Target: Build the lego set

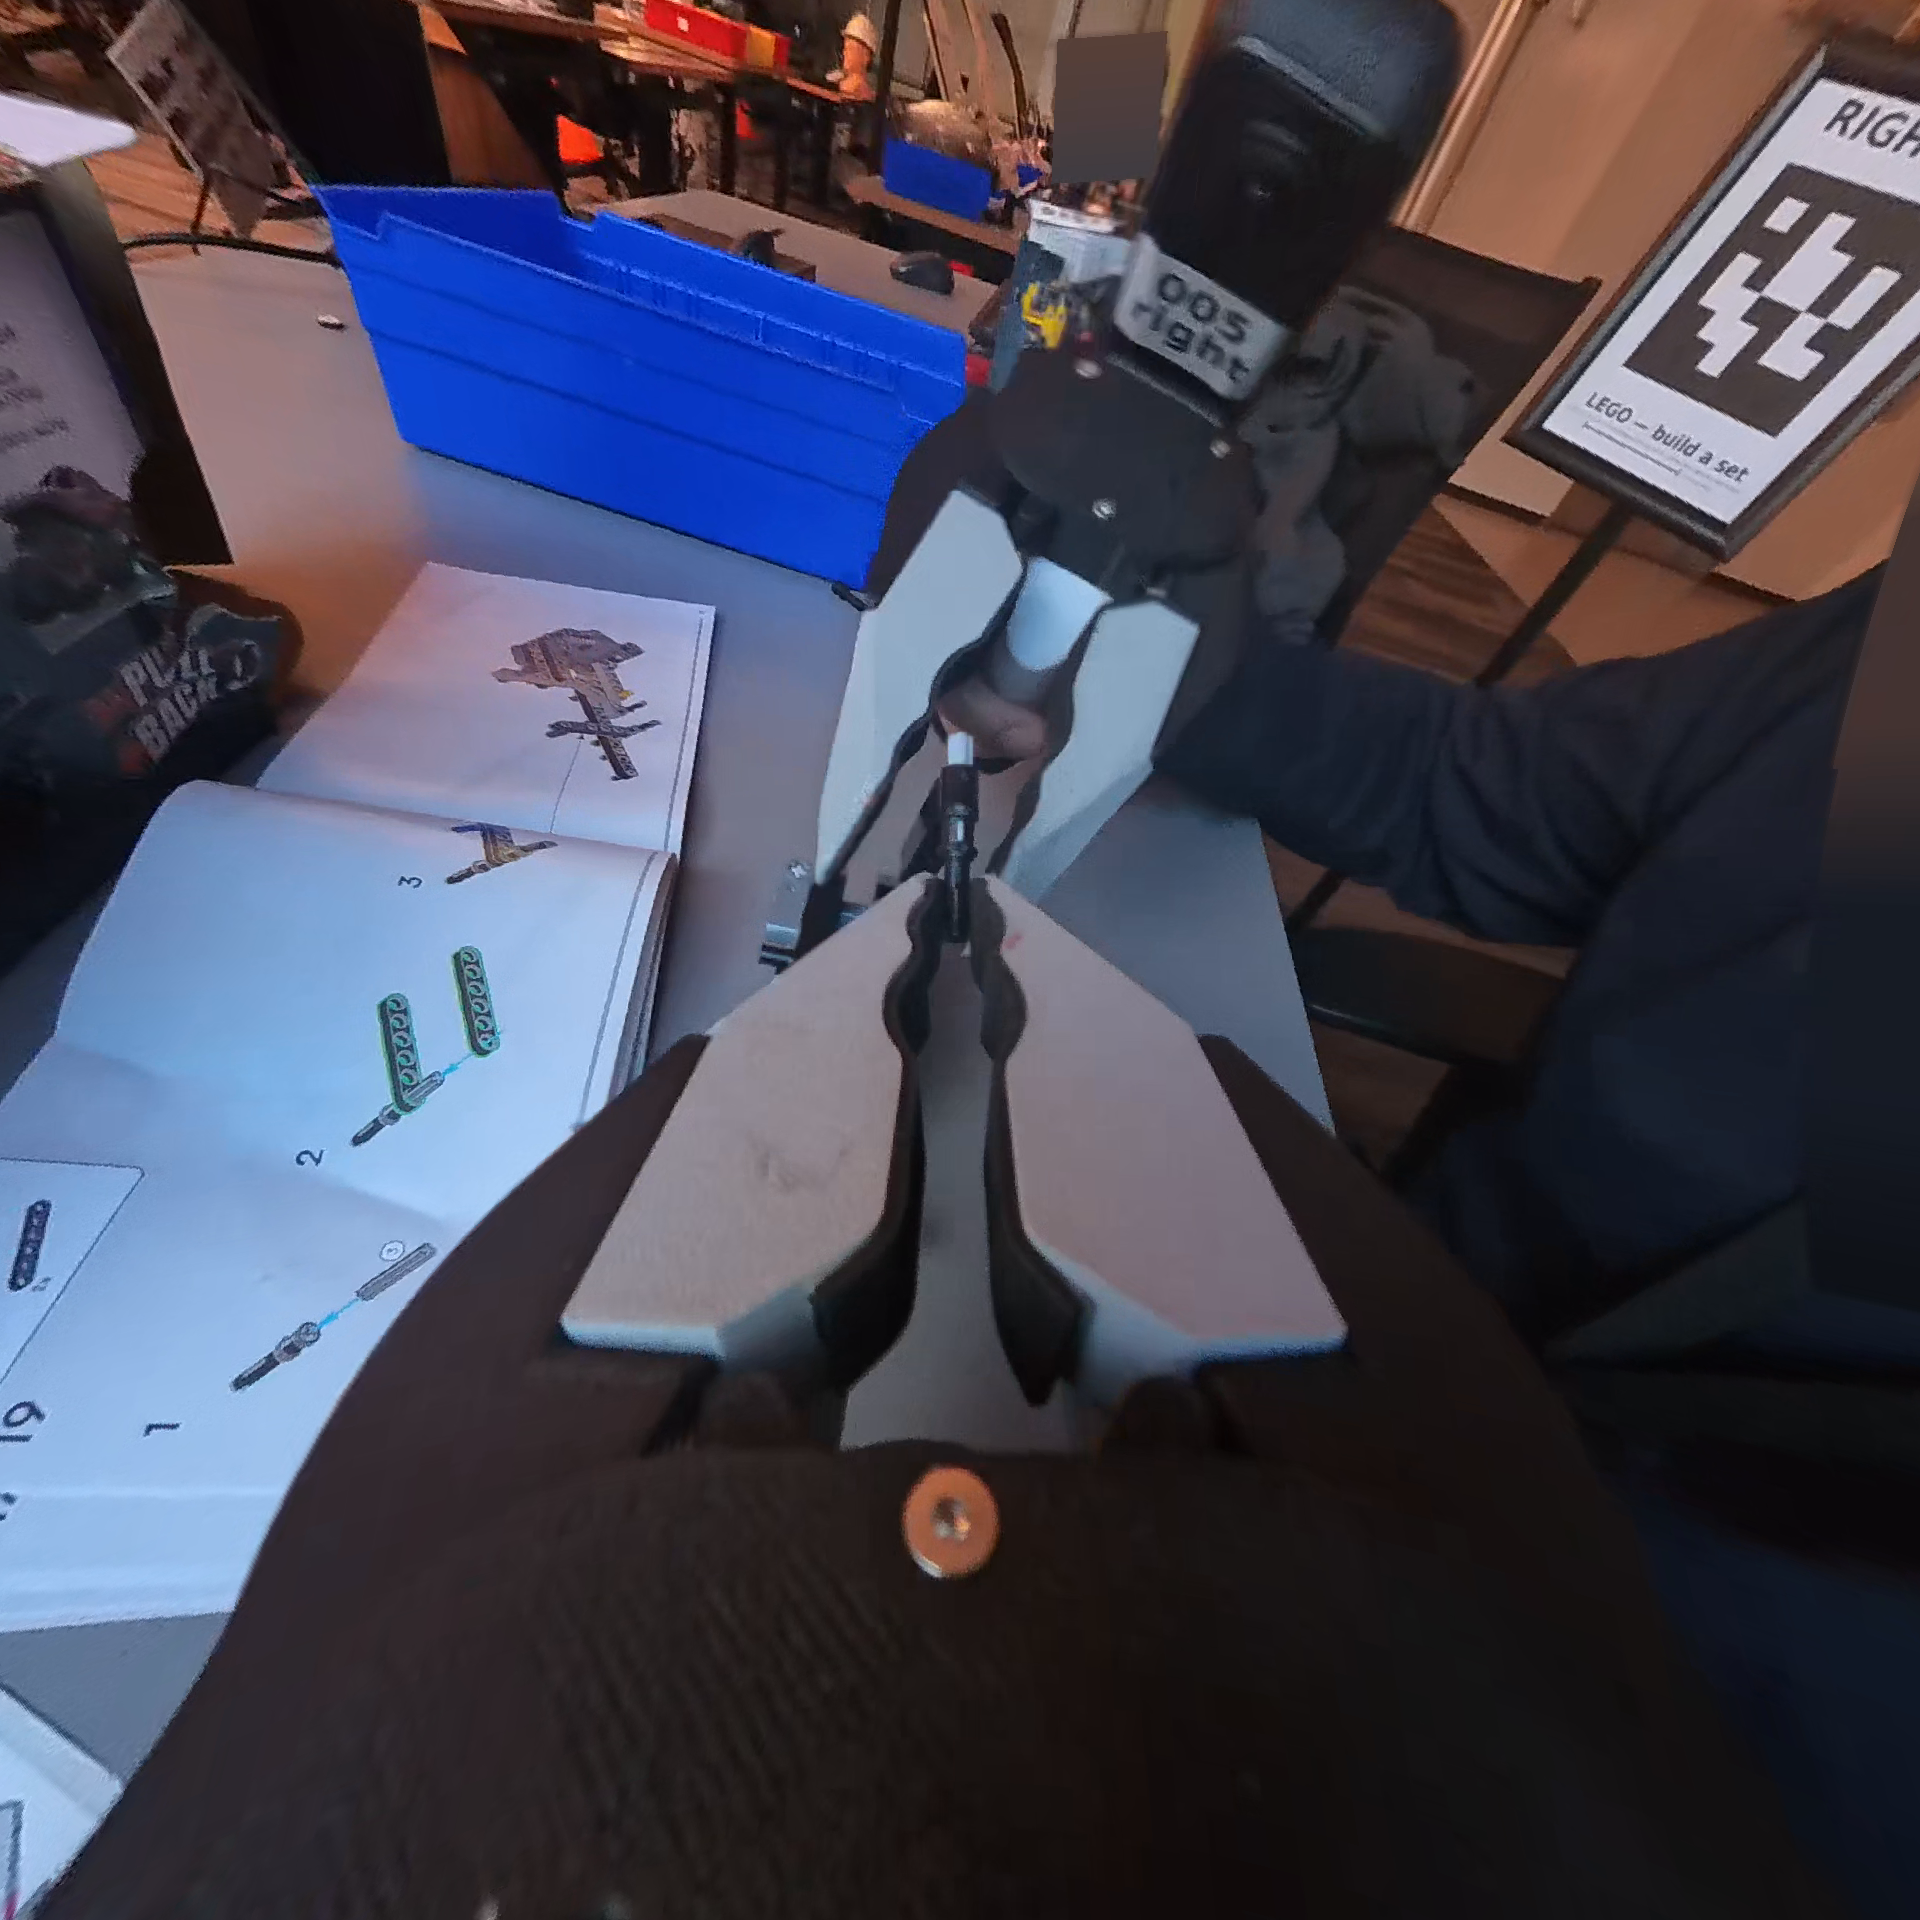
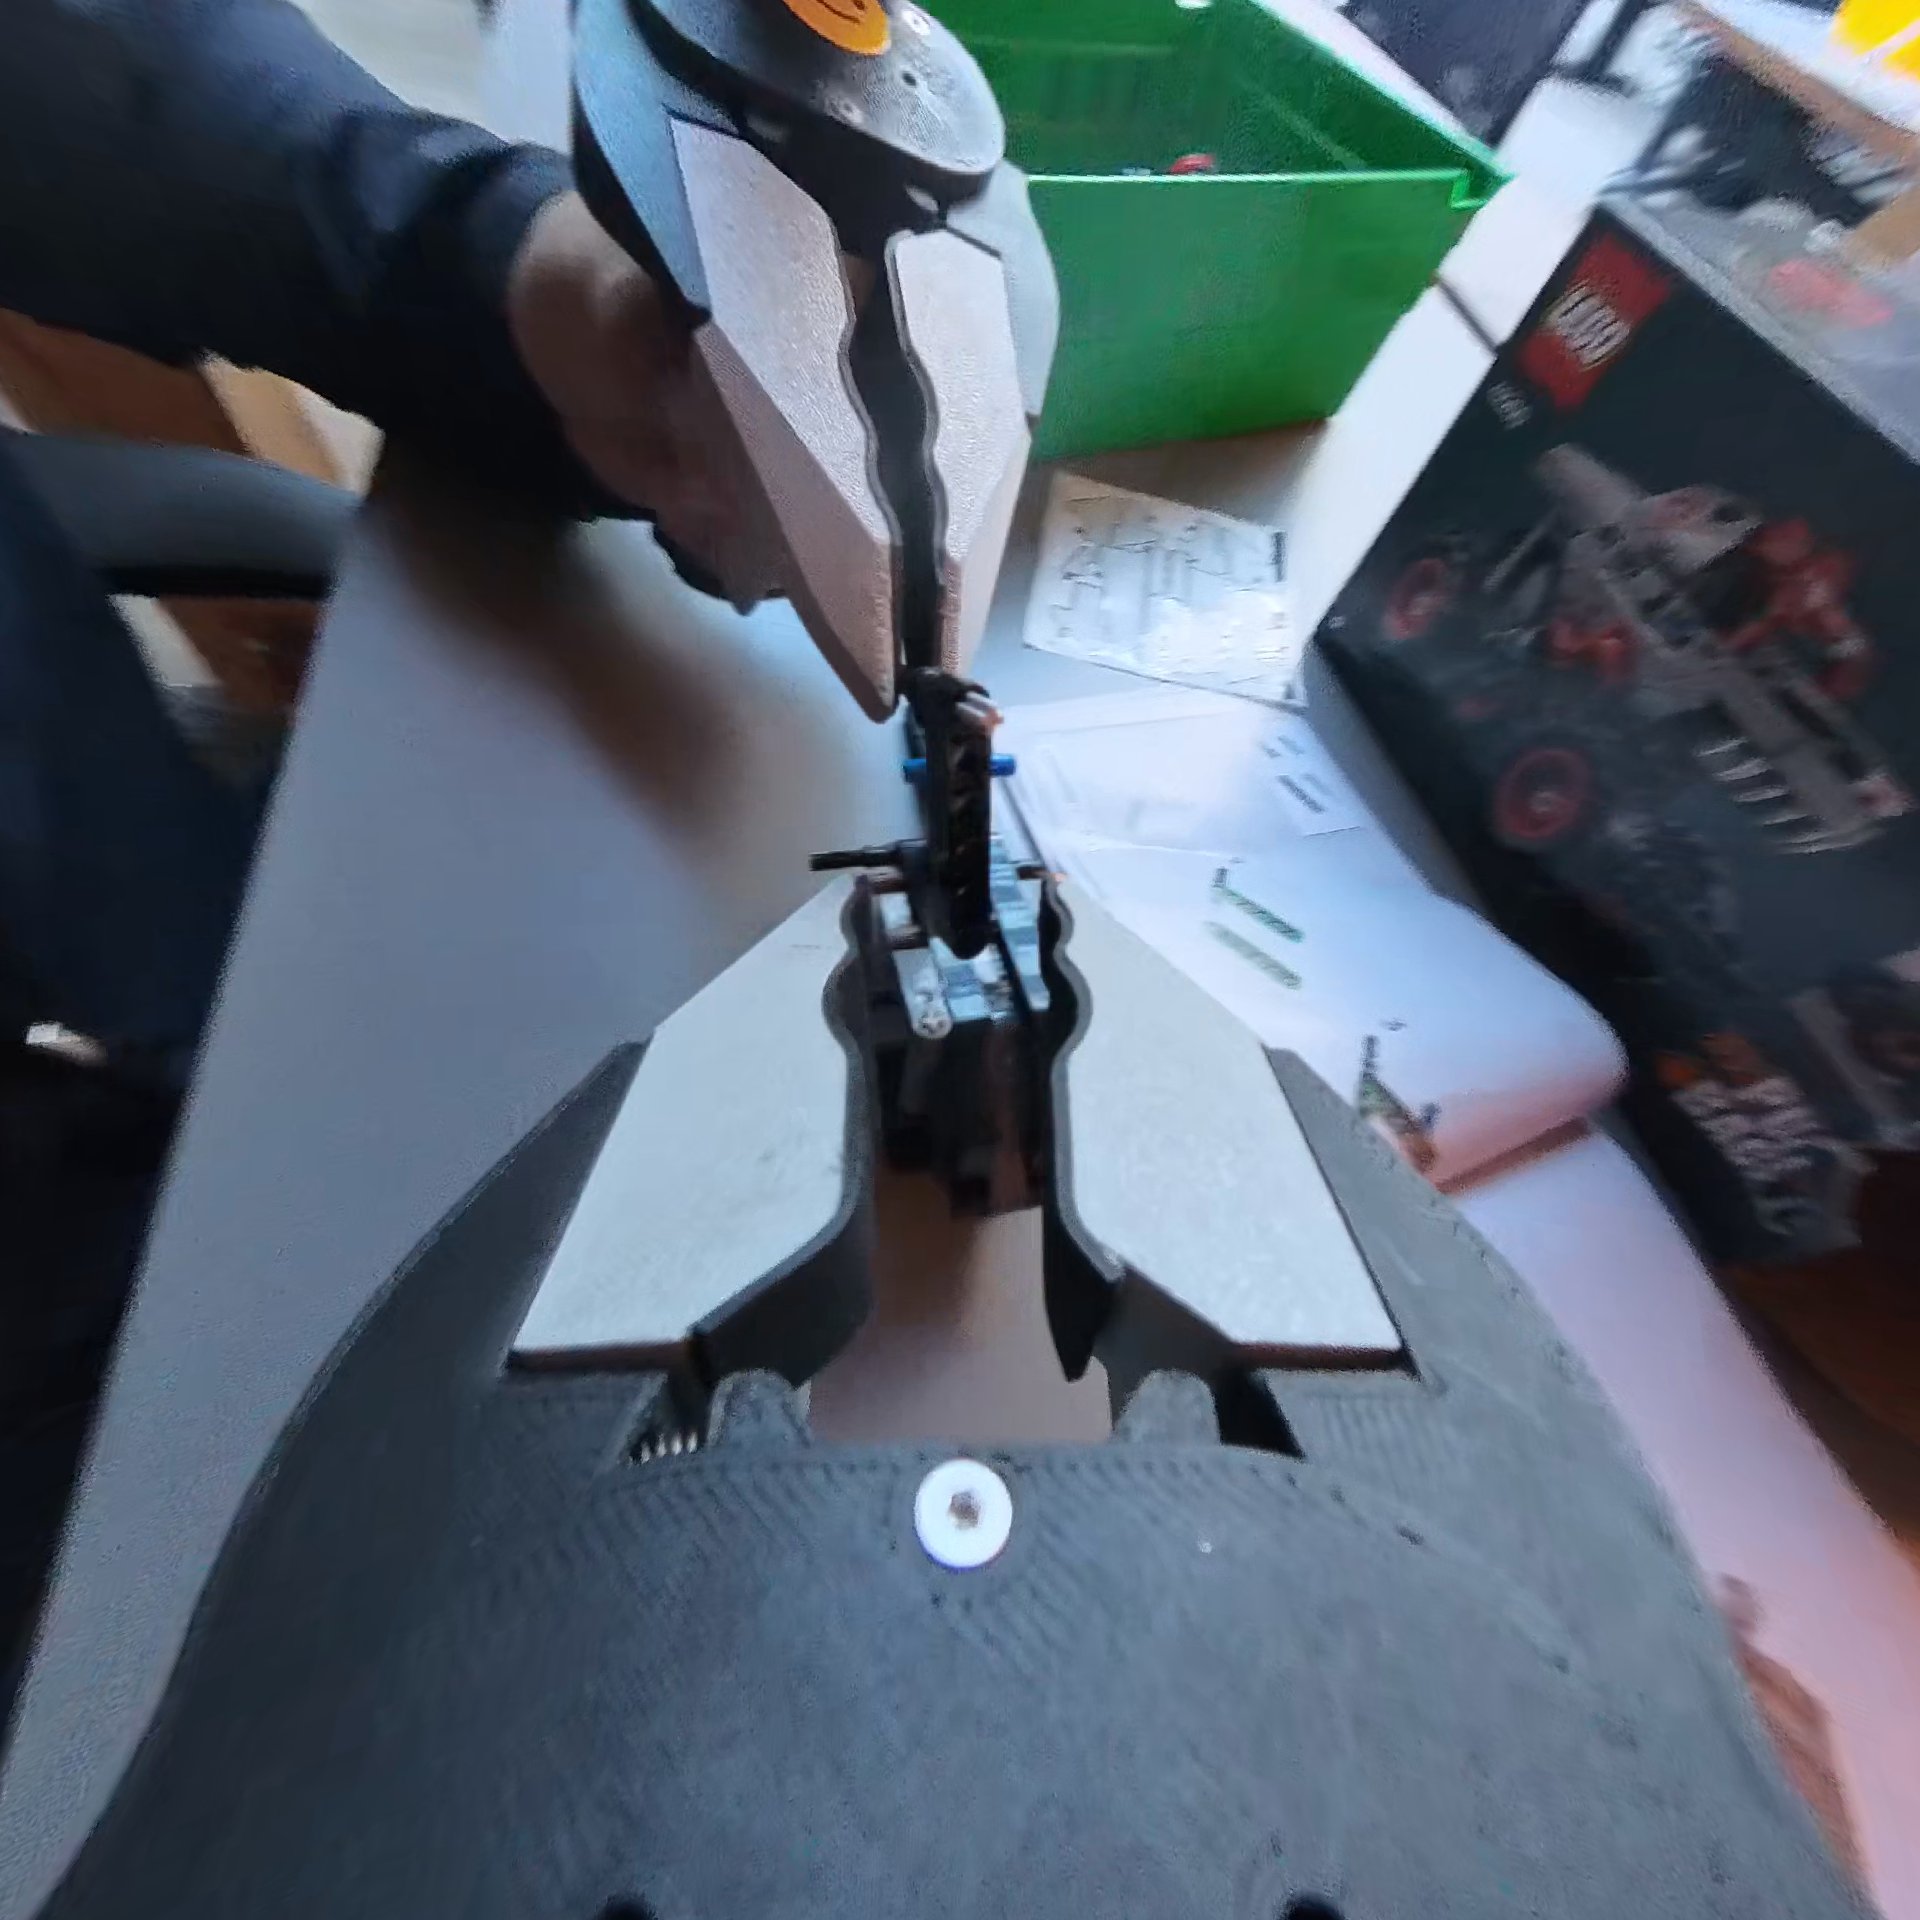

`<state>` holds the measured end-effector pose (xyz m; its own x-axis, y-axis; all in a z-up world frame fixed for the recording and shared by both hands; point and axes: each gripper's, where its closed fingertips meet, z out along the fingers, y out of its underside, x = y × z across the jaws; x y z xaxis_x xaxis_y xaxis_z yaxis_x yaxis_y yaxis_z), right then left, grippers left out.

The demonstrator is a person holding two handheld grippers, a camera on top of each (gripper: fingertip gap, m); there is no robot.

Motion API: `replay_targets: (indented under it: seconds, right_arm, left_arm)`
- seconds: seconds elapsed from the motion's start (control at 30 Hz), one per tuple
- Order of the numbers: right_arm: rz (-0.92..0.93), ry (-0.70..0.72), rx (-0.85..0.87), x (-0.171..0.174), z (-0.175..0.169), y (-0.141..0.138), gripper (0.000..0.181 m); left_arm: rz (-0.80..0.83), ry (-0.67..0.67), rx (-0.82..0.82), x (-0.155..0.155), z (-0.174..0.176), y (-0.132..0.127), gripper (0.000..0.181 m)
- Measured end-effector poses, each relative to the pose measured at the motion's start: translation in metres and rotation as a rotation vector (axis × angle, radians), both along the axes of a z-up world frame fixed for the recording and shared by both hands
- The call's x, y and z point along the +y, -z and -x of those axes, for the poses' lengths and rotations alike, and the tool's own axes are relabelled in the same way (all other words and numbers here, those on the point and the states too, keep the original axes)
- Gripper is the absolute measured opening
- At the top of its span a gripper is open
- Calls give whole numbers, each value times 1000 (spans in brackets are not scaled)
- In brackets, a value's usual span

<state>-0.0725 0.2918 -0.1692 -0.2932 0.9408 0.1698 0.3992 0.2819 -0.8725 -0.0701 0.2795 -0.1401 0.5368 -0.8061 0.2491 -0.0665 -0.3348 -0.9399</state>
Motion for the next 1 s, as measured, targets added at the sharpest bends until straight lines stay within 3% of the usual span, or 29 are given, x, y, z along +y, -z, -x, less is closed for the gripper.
replay_targets:
  seconds: [0.23, 0.4, 0.67, 0.83, 0.93, 1.0]
  right_arm:
    - [-241, 130, 83, 7, 14, -8, 28]
    - [-300, 160, 99, 9, 15, -10, 6]
    - [-281, 144, 85, 8, 14, -7, 6]
    - [-273, 106, 90, 9, 2, -11, 39]
    - [-223, 74, 134, 8, -22, -21, 37]
    - [-137, -29, 105, -11, -40, -13, 21]
  left_arm:
    - [-15, -30, -31, 3, 2, -5, 3]
    - [1, -13, -60, 1, -1, -3, 3]
    - [17, 13, -74, 1, -2, 0, 2]
    - [-39, 59, -64, -5, -1, -1, 2]
    - [-40, 94, -64, -14, 5, 3, 3]
    - [-7, 116, -65, -20, 8, 10, 3]
